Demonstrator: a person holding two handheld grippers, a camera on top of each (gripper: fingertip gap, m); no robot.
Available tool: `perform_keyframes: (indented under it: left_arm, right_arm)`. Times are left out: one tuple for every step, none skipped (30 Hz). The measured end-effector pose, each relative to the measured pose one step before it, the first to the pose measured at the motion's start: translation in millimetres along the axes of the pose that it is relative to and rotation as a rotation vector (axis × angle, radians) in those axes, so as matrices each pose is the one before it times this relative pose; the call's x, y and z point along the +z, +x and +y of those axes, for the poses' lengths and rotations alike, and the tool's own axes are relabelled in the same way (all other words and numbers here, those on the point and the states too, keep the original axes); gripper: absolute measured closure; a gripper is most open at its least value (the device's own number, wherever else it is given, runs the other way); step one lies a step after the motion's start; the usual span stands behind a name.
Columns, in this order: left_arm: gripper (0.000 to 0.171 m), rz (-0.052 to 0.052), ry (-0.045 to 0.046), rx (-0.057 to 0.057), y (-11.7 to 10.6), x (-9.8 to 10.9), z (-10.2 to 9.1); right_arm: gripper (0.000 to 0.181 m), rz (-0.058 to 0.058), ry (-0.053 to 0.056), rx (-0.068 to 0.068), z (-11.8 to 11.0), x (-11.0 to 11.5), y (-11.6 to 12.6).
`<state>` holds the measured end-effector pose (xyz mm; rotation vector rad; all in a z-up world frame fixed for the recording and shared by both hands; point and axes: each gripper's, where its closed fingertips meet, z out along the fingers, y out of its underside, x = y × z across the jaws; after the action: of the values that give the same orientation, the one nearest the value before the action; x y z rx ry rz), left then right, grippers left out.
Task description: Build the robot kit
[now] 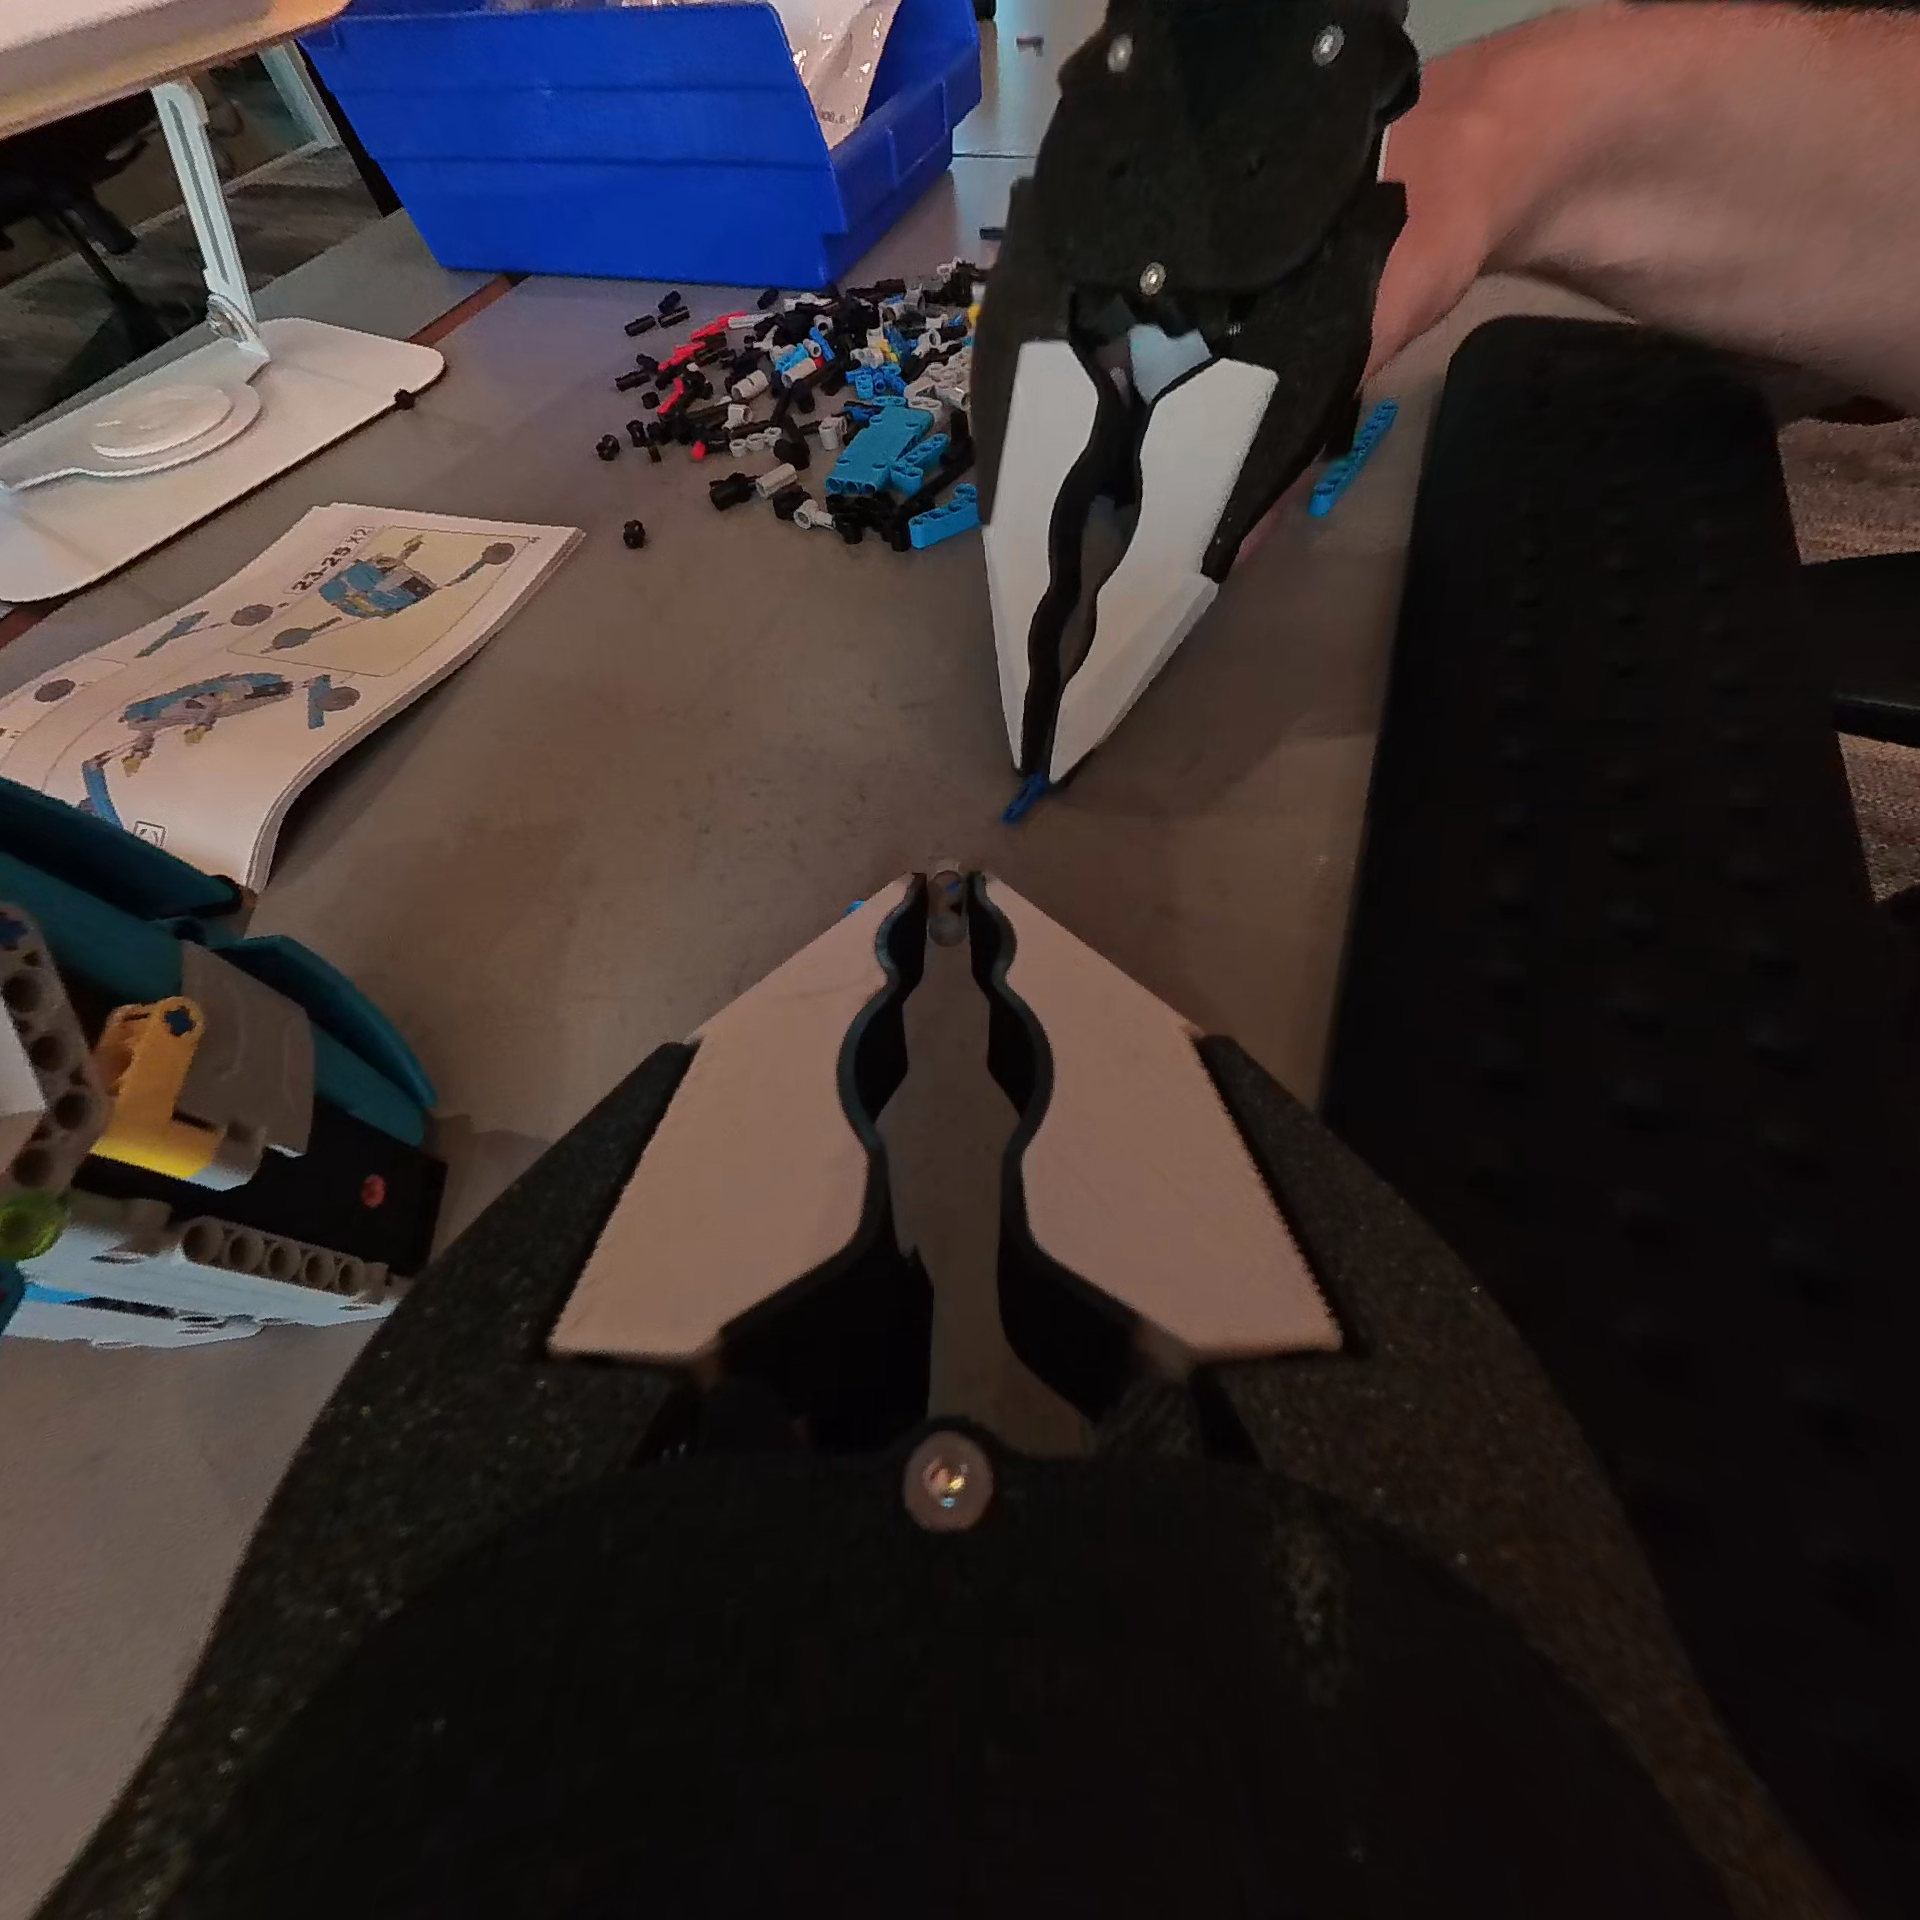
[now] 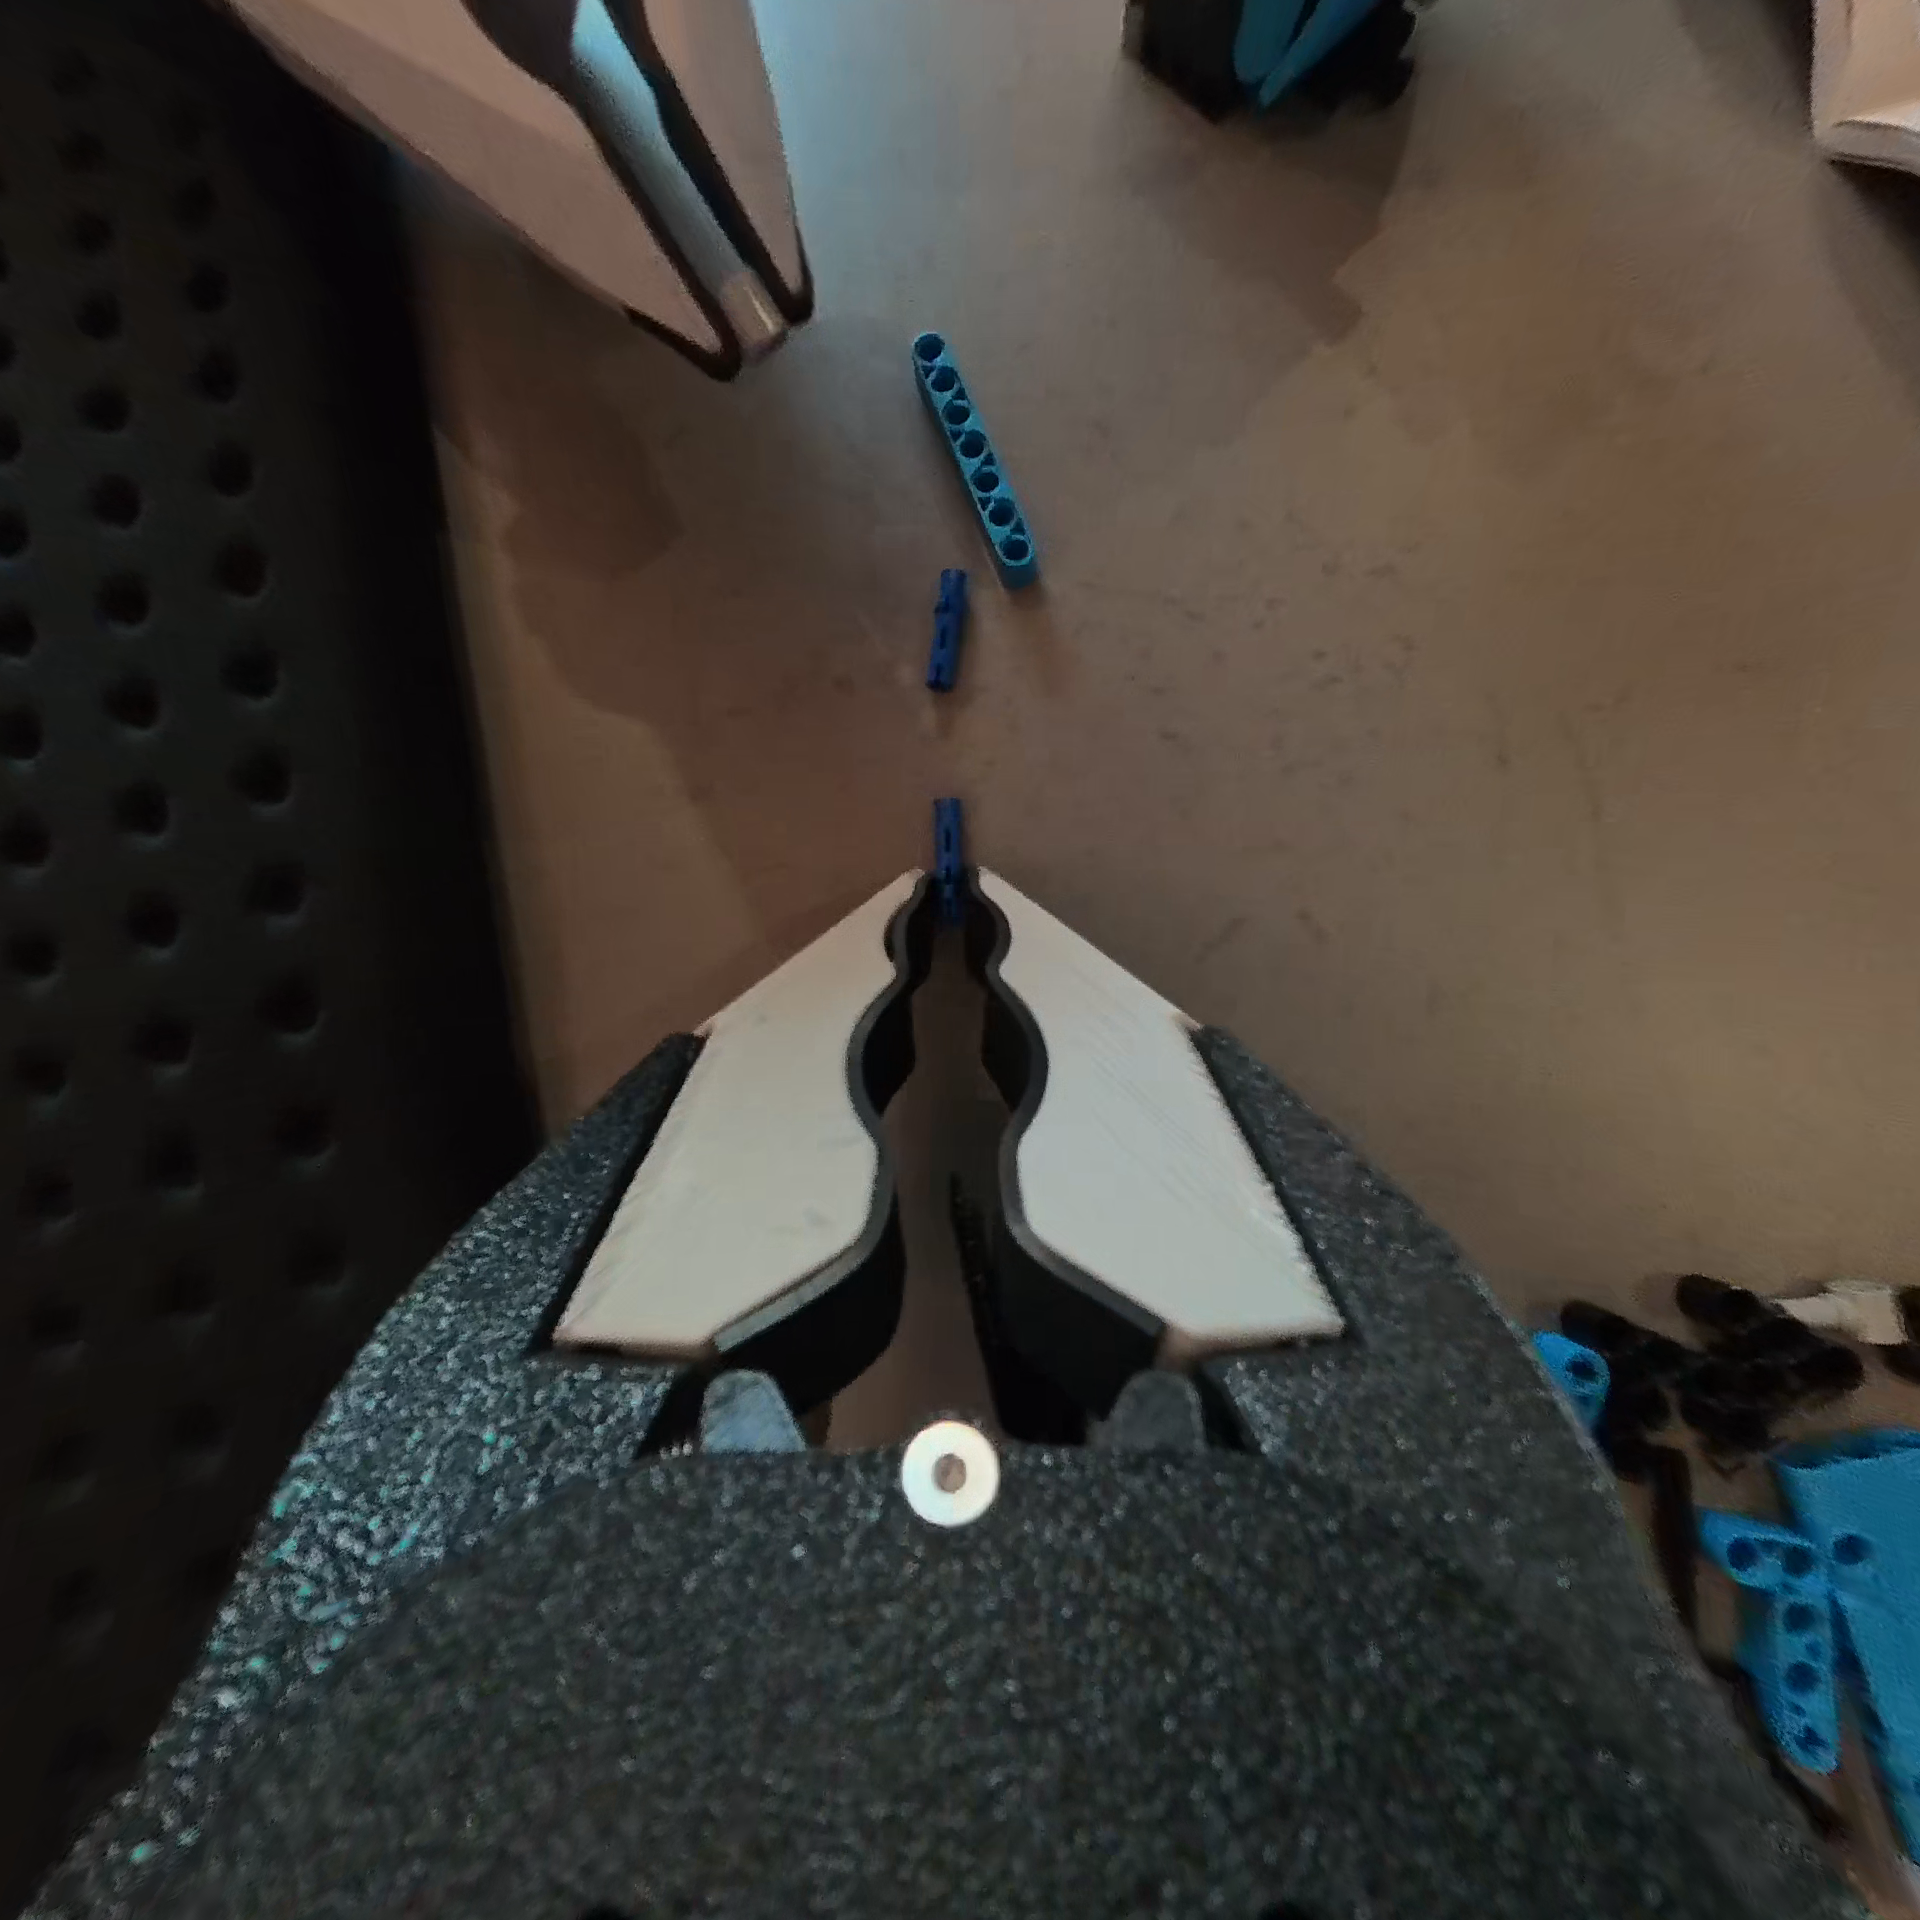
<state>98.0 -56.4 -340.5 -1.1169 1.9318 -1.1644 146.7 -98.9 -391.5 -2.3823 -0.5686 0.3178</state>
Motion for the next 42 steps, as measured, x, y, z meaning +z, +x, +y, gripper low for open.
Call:
perform_keyframes:
  left_arm:
    - [0.164,-0.0002,0.00229,-0.0009,-0.11,-0.29,-0.32]
    - [0.164,0.0002,0.00277,-0.0012,-0.12,-0.29,-0.36]
    - [0.164,0.0006,0.00266,-0.0013,-0.02,-0.38,-0.32]
    - [0.164,0.0006,0.00235,-0.0013,-0.10,-0.24,-0.34]
    - [0.164,0.0005,0.00227,-0.0008,0.02,-0.37,-0.29]
    - [0.164,0.0003,0.00216,0.0004,0.11,-0.26,-0.23]
    - [0.164,0.0005,0.00162,0.0013,0.24,-0.22,-0.21]
    - [0.164,0.0007,0.00084,0.0014,0.22,-0.19,-0.13]
    - [0.164,0.0003,0.00022,0.0013,0.18,0.01,-0.05]
    - [0.164,0.0002,-0.00053,0.0009,0.14,0.04,0.02]
    - [0.164,0.0003,-0.00082,0.0003,0.07,0.11,0.15]
    - [0.164,-0.0003,-0.00046,0.0001,0.00,0.09,0.01]
    - [0.164,-0.0007,0.00012,0.0002,-0.06,-0.07,0.02]
    - [0.164,-0.0001,0.00066,0.0001,0.02,-0.04,-0.06]
    - [0.164,0.0002,0.00050,-0.0001,0.08,-0.09,-0.13]
    - [0.164,0.0001,-0.00018,0.0000,0.06,-0.10,0.06]
    - [0.164,0.0001,-0.00046,0.0003,0.06,-0.07,0.19]
    - [0.164,-0.0007,0.00001,0.0003,0.02,-0.04,0.01]
    - [0.164,-0.0018,0.00100,0.0009,-0.23,-0.14,-0.16]
    - [0.164,-0.0013,0.00111,0.0011,-0.04,-0.17,-0.17]
    - [0.164,0.0001,-0.00018,0.0006,0.06,0.03,0.00]
    - [0.164,0.0004,-0.00145,0.0002,0.04,0.14,0.20]
    - [0.164,-0.0001,-0.00146,0.0005,0.05,0.18,0.18]
    - [0.164,-0.0001,-0.00014,0.0007,0.02,0.03,-0.01]
    - [0.164,-0.0002,0.00059,0.0006,0.11,-0.09,-0.04]
    - [0.164,0.0000,0.00016,0.0001,0.03,-0.07,0.01]
    - [0.164,0.0002,-0.00008,-0.0006,-0.07,0.04,0.00]
    - [0.164,0.0002,-0.00023,-0.0009,-0.05,0.03,0.02]
    - [0.164,0.0000,-0.00015,-0.0006,-0.10,0.03,0.01]
    - [0.164,0.0004,0.00030,0.0000,0.10,-0.06,-0.01]
    - [0.164,0.0005,0.00028,0.0006,0.16,-0.02,-0.03]
    - [0.164,0.0001,-0.00011,0.0010,0.08,-0.05,0.02]
    - [0.164,0.0000,-0.00024,0.0011,0.10,0.06,-0.02]
    - [0.164,0.0003,-0.00044,0.0009,0.16,0.09,0.10]
    - [0.164,0.0002,-0.00043,0.0004,0.08,0.01,0.03]
    - [0.164,0.0001,0.00038,0.0001,0.05,-0.06,-0.02]
    - [0.164,0.0002,0.00090,-0.0003,0.01,-0.10,-0.16]
    - [0.164,0.0003,0.00059,-0.0007,-0.05,-0.16,-0.09]
    - [0.164,0.0003,0.00031,-0.0007,-0.09,-0.06,0.01]
    - [0.164,0.0006,-0.00010,-0.0006,0.07,0.08,-0.02]
    - [0.164,0.0006,-0.00079,-0.0002,0.06,0.07,0.17]
    - [0.164,0.0004,-0.00095,0.0003,0.03,0.18,0.13]
  right_arm:
    - [0.176,0.0135,-0.0399,-0.0167,1.13,-2.43,1.44]
    - [0.176,0.0137,-0.0438,-0.0143,0.38,-5.32,2.17]
    - [0.176,0.0186,-0.0459,-0.0115,-0.18,-8.42,3.12]
    - [0.176,-0.0041,-0.0741,0.0072,3.85,-9.82,-0.29]
    - [0.176,-0.0384,-0.1170,0.0439,11.86,-9.78,-5.75]
    - [0.176,-0.0425,-0.1416,0.0626,18.17,-8.42,-7.38]
    - [0.176,-0.0128,-0.1394,0.0486,21.16,-5.95,-3.37]
    - [0.176,0.0104,-0.1264,0.0297,20.93,-3.21,0.86]
    - [0.176,0.0219,-0.1068,0.0303,17.86,-0.94,3.61]
    - [0.176,0.0344,-0.0826,0.0352,12.30,0.00,6.42]
    - [0.176,0.0391,-0.0528,0.0275,5.95,0.64,7.21]
    - [0.176,0.0164,-0.0351,0.0109,2.49,1.48,3.04]
    - [0.176,-0.0040,-0.0301,-0.0018,1.53,2.54,-0.74]
    - [0.176,0.0093,-0.0374,0.0000,2.52,3.22,1.59]
    - [0.176,0.0189,-0.0412,0.0074,2.76,3.42,3.63]
    - [0.176,0.0105,-0.0352,0.0093,1.90,3.23,2.51]
    - [0.176,0.0072,-0.0308,0.0060,1.29,3.02,1.80]
    - [0.176,0.0065,-0.0313,0.0024,1.53,2.38,1.39]
    - [0.176,0.0036,-0.0329,-0.0031,1.92,1.52,0.44]
    - [0.176,0.0093,-0.0258,-0.0076,0.97,0.60,1.04]
    - [0.176,0.0174,-0.0252,-0.0063,0.87,0.03,2.67]
    - [0.176,0.0140,-0.0259,-0.0033,1.40,-0.22,2.31]
    - [0.176,0.0101,-0.0230,-0.0044,1.27,-0.22,1.71]
    - [0.176,0.0111,-0.0195,-0.0052,1.13,-0.24,1.76]
    - [0.176,0.0076,-0.0143,-0.0056,0.44,-0.12,1.03]
    - [0.176,0.0017,-0.0132,-0.0064,0.30,0.21,0.18]
    - [0.176,0.0026,-0.0170,-0.0085,0.82,0.80,-0.01]
    - [0.176,0.0029,-0.0179,-0.0133,0.58,1.17,-0.32]
    - [0.176,0.0082,-0.0242,-0.0122,1.30,1.57,0.64]
    - [0.177,0.0109,-0.0314,-0.0105,2.01,1.92,1.06]
    - [0.177,0.0038,-0.0251,-0.0178,1.12,1.80,-0.04]
    - [0.177,-0.0013,-0.0163,-0.0199,0.03,1.31,-0.70]
    - [0.177,-0.0006,-0.0158,-0.0135,0.21,1.11,-0.14]
    - [0.177,0.0025,-0.0180,-0.0103,1.03,1.13,0.51]
    - [0.177,0.0002,-0.0115,-0.0127,0.41,0.71,0.15]
    - [0.177,0.0003,-0.0051,-0.0089,0.42,0.40,0.36]
    - [0.177,-0.0036,0.0008,-0.0024,-0.05,0.12,0.30]
    - [0.177,-0.0025,0.0043,-0.0026,-0.16,-0.12,0.40]
    - [0.176,-0.0020,0.0060,-0.0030,-0.34,-0.22,0.23]
    - [0.176,-0.0002,0.0056,-0.0007,-0.31,-0.29,0.23]
    - [0.176,-0.0023,0.0053,0.0000,-0.40,-0.32,-0.29]
    - [0.176,-0.0008,0.0048,-0.0034,-0.52,-0.55,-0.60]
